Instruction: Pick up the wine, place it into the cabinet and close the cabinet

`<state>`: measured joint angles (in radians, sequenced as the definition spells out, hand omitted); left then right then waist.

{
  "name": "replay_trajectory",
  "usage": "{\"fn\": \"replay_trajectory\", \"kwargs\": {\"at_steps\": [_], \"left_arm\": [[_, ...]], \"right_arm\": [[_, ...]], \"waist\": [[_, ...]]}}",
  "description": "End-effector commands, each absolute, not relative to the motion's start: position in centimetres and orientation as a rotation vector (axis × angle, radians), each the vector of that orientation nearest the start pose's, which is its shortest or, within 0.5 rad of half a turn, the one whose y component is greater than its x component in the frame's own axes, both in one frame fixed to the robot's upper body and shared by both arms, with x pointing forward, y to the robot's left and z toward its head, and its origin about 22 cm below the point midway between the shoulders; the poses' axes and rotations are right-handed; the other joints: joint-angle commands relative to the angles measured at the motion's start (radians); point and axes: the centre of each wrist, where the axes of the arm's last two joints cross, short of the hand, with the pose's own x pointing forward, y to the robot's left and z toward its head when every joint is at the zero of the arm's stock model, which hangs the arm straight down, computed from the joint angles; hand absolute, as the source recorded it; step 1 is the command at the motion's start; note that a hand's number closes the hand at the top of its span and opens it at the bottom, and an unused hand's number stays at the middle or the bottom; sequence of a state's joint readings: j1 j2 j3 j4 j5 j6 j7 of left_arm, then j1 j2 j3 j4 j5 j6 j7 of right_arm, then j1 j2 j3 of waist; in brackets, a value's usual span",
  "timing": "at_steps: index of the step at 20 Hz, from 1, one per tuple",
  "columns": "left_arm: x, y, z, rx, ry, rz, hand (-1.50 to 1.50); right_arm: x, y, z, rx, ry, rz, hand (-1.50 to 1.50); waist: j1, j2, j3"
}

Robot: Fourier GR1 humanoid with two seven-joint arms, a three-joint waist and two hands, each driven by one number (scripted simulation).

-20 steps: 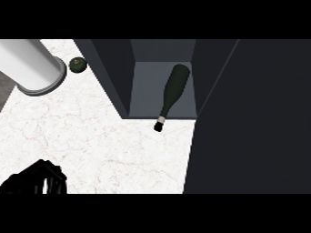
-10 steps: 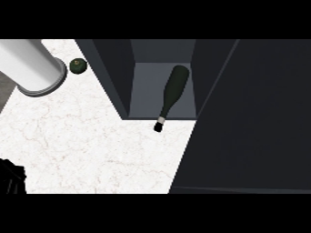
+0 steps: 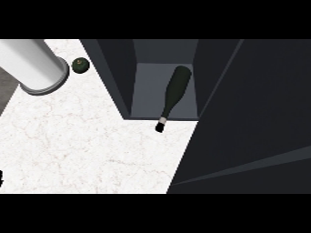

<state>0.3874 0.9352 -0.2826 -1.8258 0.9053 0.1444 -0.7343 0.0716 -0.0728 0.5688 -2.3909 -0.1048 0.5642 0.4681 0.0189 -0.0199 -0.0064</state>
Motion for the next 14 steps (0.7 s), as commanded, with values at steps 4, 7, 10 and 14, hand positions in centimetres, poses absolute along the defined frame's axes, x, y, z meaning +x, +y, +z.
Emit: {"fn": "replay_trajectory", "kwargs": {"at_steps": [4, 7, 10, 14], "left_arm": [[14.1, 36.4, 5.4, -0.120, -1.882, 0.023, 1.50], [14.4, 37.2, 5.9, -0.120, -1.884, 0.004, 1.50], [14.3, 37.6, 5.8, -0.138, -1.895, -0.002, 1.50], [14.2, 37.4, 5.8, -0.150, -1.890, -0.012, 1.50]], "right_arm": [[12.1, -9.1, 16.2, 0.874, -1.693, 1.024, 1.50], [12.4, -8.7, 16.2, 0.880, -1.693, 1.019, 1.50], [13.1, -8.5, 16.3, 0.867, -1.700, 1.042, 1.50], [13.7, -8.5, 16.1, 0.878, -1.705, 0.997, 1.50]], "waist": [[0.021, 0.003, -0.002], [0.027, 0.006, -0.003], [0.048, 0.007, -0.005], [0.054, 0.012, -0.004]]}}
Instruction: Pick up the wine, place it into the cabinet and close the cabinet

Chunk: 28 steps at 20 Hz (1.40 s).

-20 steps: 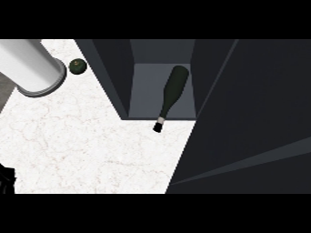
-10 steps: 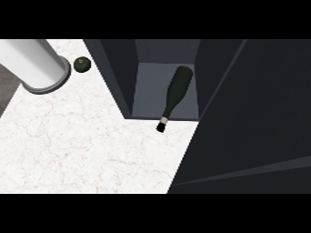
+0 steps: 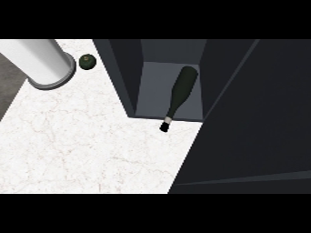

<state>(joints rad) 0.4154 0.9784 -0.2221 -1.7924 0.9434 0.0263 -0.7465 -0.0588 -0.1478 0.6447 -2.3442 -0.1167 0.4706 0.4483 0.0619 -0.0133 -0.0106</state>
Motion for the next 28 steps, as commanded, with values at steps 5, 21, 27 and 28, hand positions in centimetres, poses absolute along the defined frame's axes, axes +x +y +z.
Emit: {"fn": "replay_trajectory", "kwargs": {"at_steps": [5, 21, 27, 28], "left_arm": [[14.6, 37.7, 6.2, -0.173, -1.890, -0.014, 1.50], [14.8, 37.8, 6.2, -0.214, -1.891, -0.043, 1.50], [15.2, 37.4, 6.6, -0.256, -1.886, -0.055, 1.50], [15.4, 36.8, 6.8, -0.279, -1.899, -0.061, 1.50]], "right_arm": [[14.5, -8.4, 16.0, 0.878, -1.708, 0.978, 1.50], [17.7, -10.0, 15.8, 0.795, -1.735, 0.873, 1.50], [20.8, -9.9, 17.0, 0.699, -1.790, 0.899, 1.50], [21.7, -9.5, 17.1, 0.660, -1.790, 0.879, 1.50]], "waist": [[0.014, 0.013, -0.002], [0.067, 0.038, -0.008], [0.106, 0.047, -0.009], [0.105, 0.046, -0.005]]}}
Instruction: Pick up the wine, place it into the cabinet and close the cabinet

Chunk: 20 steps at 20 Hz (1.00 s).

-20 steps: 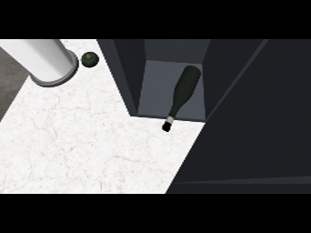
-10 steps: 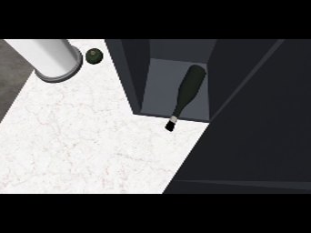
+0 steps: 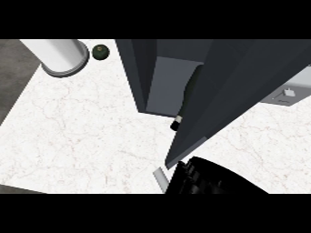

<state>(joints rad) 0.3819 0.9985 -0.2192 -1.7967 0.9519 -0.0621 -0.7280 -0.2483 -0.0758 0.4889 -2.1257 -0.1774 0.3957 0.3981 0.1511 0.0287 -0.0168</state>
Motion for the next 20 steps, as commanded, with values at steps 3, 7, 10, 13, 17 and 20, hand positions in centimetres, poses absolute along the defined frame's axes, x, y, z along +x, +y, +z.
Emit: {"fn": "replay_trajectory", "kwargs": {"at_steps": [3, 7, 10, 13, 17, 20], "left_arm": [[15.9, 37.2, 7.3, -0.286, -1.905, -0.087, 1.50], [16.4, 36.5, 7.2, -0.314, -1.920, -0.073, 1.50], [16.4, 36.6, 7.3, -0.316, -1.912, -0.091, 1.50], [16.7, 36.3, 6.9, -0.327, -1.915, -0.087, 1.50], [17.1, 35.8, 7.2, -0.340, -1.931, -0.094, 1.50], [17.6, 36.4, 7.5, -0.318, -1.937, -0.104, 1.50]], "right_arm": [[23.7, -7.9, 17.8, 0.590, -1.801, 0.863, 1.50], [26.6, -6.1, 19.7, 0.467, -1.841, 0.856, 1.50], [28.7, -4.8, 21.4, 0.389, -1.875, 0.831, 1.50], [30.8, -3.4, 22.8, 0.321, -1.869, 0.834, 1.50], [33.3, -2.0, 24.5, 0.247, -1.867, 0.792, 1.50], [35.3, -1.6, 25.3, 0.246, -1.841, 0.769, 1.50]], "waist": [[0.042, 0.012, 0.002], [0.052, 0.019, 0.002], [0.077, 0.022, 0.004], [0.073, 0.029, 0.003], [0.093, 0.034, 0.005], [0.084, 0.042, 0.007]]}}
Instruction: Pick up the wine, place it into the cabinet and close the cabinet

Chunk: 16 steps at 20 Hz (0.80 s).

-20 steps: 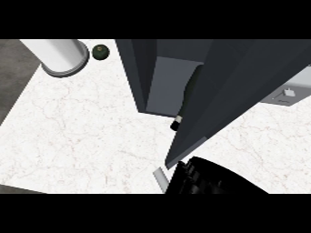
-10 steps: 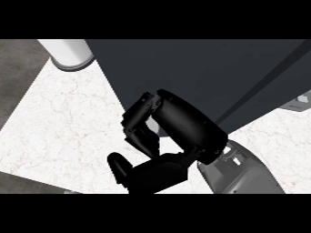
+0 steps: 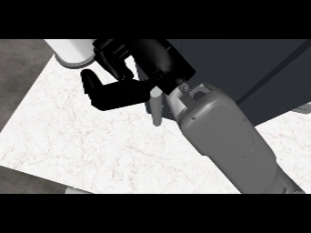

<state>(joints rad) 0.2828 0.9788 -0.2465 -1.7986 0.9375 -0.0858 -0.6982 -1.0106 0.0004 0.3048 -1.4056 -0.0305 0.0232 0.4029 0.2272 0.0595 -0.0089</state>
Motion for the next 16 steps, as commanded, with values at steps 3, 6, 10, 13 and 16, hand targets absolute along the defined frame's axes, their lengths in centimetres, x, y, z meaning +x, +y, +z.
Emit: {"fn": "replay_trajectory", "kwargs": {"at_steps": [3, 6, 10, 13, 16], "left_arm": [[17.8, 36.0, 7.9, -0.341, -1.942, -0.117, 1.50], [17.8, 36.1, 7.4, -0.335, -1.936, -0.100, 1.50], [17.8, 36.3, 7.0, -0.308, -1.934, -0.085, 1.50], [17.5, 36.2, 6.8, -0.308, -1.925, -0.072, 1.50], [17.4, 36.5, 6.7, -0.298, -1.927, -0.074, 1.50]], "right_arm": [[36.6, -1.6, 25.4, 0.264, -1.819, 0.727, 1.50], [37.5, -2.0, 25.7, 0.317, -1.789, 0.640, 1.50], [38.5, -3.0, 24.5, 0.331, -1.738, 0.575, 1.50], [39.6, -5.2, 23.4, 0.279, -1.699, 0.538, 1.50], [40.2, -6.2, 22.4, 0.257, -1.651, 0.522, 1.50]], "waist": [[0.014, 0.017, 0.002], [0.006, 0.017, 0.002], [-0.022, 0.020, 0.002], [-0.032, 0.021, 0.003], [-0.042, 0.023, 0.002]]}}
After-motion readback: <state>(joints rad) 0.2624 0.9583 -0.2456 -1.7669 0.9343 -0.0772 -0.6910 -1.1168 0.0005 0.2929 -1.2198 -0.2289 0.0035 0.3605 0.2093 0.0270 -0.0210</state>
